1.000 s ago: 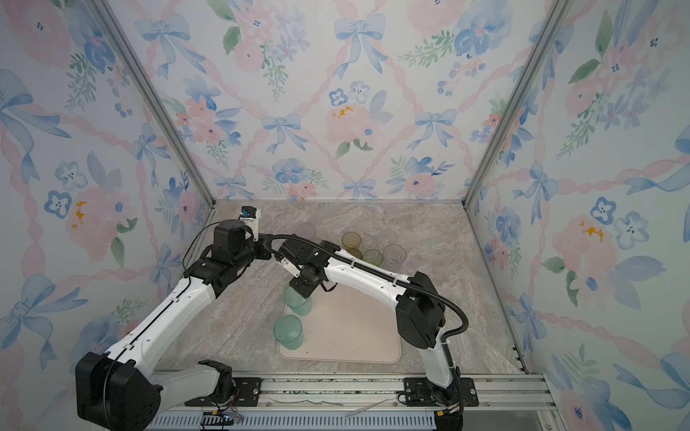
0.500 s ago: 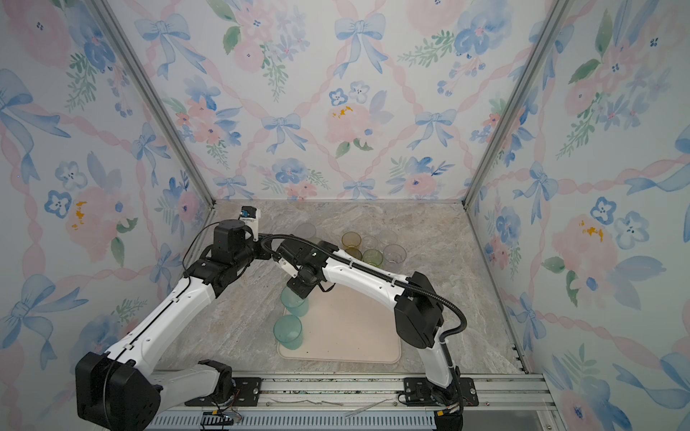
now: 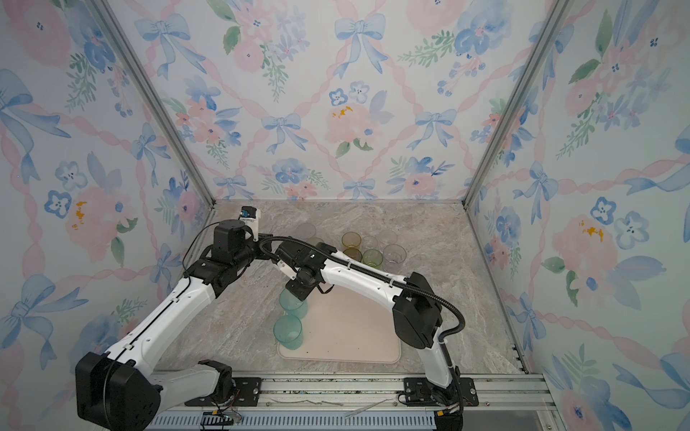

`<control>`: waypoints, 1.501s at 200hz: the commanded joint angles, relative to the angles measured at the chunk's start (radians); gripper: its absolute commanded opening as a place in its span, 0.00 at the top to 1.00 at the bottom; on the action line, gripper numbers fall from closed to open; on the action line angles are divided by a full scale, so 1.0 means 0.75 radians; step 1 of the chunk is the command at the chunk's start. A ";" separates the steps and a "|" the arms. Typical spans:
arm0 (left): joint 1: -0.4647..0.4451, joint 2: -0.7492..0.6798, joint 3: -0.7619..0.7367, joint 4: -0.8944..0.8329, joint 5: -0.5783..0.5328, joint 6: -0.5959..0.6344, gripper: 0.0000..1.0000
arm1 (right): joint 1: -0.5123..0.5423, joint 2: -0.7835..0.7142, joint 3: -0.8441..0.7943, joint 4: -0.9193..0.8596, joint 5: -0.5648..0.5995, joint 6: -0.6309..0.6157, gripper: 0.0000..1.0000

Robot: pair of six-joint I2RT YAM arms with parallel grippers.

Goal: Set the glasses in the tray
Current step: 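Lower the teal cup beside the first one and open the right gripper, then withdraw the right gripper back toward the cup cluster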

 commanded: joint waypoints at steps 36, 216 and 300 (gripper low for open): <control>0.009 -0.026 -0.017 -0.007 0.008 0.017 0.76 | 0.016 0.031 0.020 -0.021 -0.012 0.021 0.98; 0.010 -0.036 -0.020 -0.022 -0.001 0.025 0.75 | -0.023 -0.010 -0.016 0.023 -0.033 0.060 0.66; 0.010 -0.023 -0.047 -0.021 -0.026 0.017 0.74 | -0.124 -0.208 -0.123 0.179 -0.146 0.114 0.60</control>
